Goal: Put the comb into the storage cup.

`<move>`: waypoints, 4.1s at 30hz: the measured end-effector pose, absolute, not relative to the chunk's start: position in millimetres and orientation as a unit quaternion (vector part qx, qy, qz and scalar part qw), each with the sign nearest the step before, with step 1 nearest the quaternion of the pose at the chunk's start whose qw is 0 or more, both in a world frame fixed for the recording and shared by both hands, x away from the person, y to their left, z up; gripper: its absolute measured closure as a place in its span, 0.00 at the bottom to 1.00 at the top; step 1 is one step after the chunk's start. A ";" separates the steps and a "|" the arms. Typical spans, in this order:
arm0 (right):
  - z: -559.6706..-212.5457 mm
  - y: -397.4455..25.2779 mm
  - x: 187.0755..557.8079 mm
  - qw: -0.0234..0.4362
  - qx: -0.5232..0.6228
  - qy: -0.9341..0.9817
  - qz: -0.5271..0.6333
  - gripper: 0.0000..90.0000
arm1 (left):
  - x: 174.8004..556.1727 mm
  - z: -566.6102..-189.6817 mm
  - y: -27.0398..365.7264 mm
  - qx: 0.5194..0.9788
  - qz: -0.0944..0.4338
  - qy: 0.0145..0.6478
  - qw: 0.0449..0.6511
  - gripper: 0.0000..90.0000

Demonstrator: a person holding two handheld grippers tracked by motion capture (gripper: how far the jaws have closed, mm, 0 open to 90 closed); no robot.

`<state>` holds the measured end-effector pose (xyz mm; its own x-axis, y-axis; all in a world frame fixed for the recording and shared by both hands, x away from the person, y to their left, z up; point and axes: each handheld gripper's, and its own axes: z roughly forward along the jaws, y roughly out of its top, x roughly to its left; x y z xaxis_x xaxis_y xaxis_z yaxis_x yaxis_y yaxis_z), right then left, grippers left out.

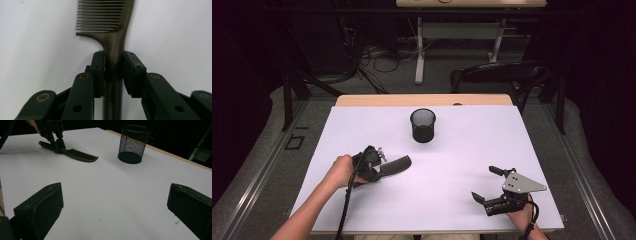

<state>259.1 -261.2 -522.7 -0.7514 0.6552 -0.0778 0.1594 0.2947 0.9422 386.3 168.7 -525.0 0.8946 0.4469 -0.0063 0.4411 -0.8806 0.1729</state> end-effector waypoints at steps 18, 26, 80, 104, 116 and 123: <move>-522.9 -261.5 259.5 0.234 0.266 0.770 0.531 0.00 | 374.2 -505.9 179.6 0.960 0.038 0.227 0.162 0.81; -523.3 -261.1 259.9 0.234 0.267 0.769 0.531 0.00 | 369.3 -500.1 187.3 0.947 0.041 0.238 0.210 0.81; -523.3 -261.6 260.1 0.236 0.267 0.769 0.530 0.00 | 343.8 -506.0 206.3 0.842 0.131 0.298 0.431 0.81; -523.5 -261.4 260.7 0.235 0.267 0.770 0.530 0.00 | 344.5 -507.2 202.8 0.793 0.175 0.334 0.479 0.81; -523.7 -260.2 260.5 0.234 0.269 0.771 0.528 0.00 | 348.2 -506.2 195.8 0.781 0.184 0.340 0.490 0.81; -523.8 -260.3 260.3 0.233 0.271 0.771 0.528 0.00 | 350.2 -504.7 191.0 0.779 0.188 0.339 0.493 0.81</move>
<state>260.3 -260.3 -523.8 -0.7449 0.6633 -0.0726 0.1717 0.2958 0.9397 350.2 191.0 -504.7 0.6992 0.7137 -0.0414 0.3421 -0.2831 0.8960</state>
